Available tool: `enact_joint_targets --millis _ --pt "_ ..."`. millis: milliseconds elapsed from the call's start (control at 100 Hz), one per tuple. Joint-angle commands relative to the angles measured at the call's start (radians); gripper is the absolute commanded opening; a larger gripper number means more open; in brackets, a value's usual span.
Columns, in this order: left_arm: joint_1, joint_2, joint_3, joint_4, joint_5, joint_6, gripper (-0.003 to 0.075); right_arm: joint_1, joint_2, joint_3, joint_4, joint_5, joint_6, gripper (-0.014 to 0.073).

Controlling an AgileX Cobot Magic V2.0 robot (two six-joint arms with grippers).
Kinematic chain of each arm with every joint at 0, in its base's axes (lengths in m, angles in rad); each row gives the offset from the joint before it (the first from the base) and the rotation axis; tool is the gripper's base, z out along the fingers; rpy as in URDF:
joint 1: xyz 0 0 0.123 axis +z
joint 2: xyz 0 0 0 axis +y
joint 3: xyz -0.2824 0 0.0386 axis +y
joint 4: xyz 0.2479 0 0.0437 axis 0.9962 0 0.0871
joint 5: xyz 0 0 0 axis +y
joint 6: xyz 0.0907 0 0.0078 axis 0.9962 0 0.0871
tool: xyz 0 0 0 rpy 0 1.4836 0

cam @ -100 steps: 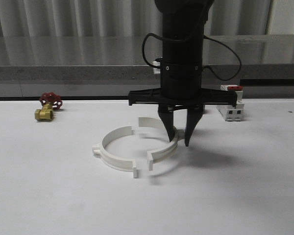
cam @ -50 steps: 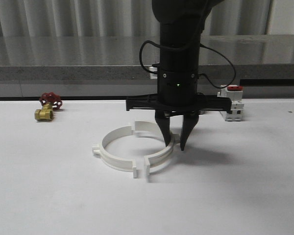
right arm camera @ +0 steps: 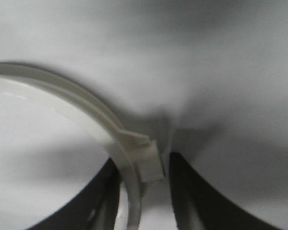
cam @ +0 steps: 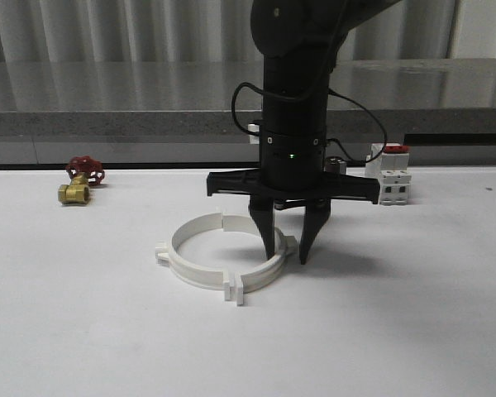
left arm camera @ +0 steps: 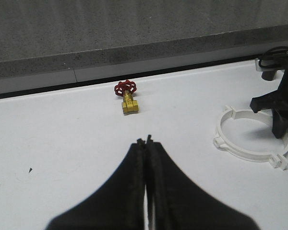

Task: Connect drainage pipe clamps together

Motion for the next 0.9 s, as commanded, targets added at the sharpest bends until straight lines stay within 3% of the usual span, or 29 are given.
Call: enact_joint_targets --millis 0,70,240,430,570,690,760,890 --pt "0.003 0.007 -0.027 -0.013 -0.073 -0.002 -0.0020 0.003 -0.063 -0.029 -0.006 -0.024 0.002 0.0440" --pt "0.003 0.007 -0.027 -0.013 -0.073 -0.002 -0.0020 0.003 -0.068 -0.029 -0.006 -0.031 0.002 0.0500" --pt "0.003 0.007 -0.027 -0.013 -0.073 -0.002 -0.0020 0.003 -0.108 -0.026 -0.034 -0.022 -0.029 0.0508" --pt "0.003 0.007 -0.027 -0.013 -0.073 -0.002 -0.0020 0.000 -0.186 -0.026 -0.049 0.031 -0.327 0.0485" --pt "0.003 0.007 -0.027 -0.013 -0.073 -0.002 -0.0020 -0.009 -0.238 -0.023 -0.073 0.085 -0.508 0.0274" --pt "0.003 0.007 -0.027 -0.013 -0.073 -0.002 -0.0020 -0.035 -0.293 -0.002 -0.077 0.100 -0.543 0.0031" --pt "0.003 0.007 -0.027 -0.013 -0.073 -0.002 -0.0020 -0.056 -0.336 0.030 -0.076 0.090 -0.543 -0.0068" --pt "0.003 0.007 -0.027 -0.013 -0.073 -0.002 -0.0020 -0.116 -0.432 0.136 -0.076 0.058 -0.543 -0.0067"
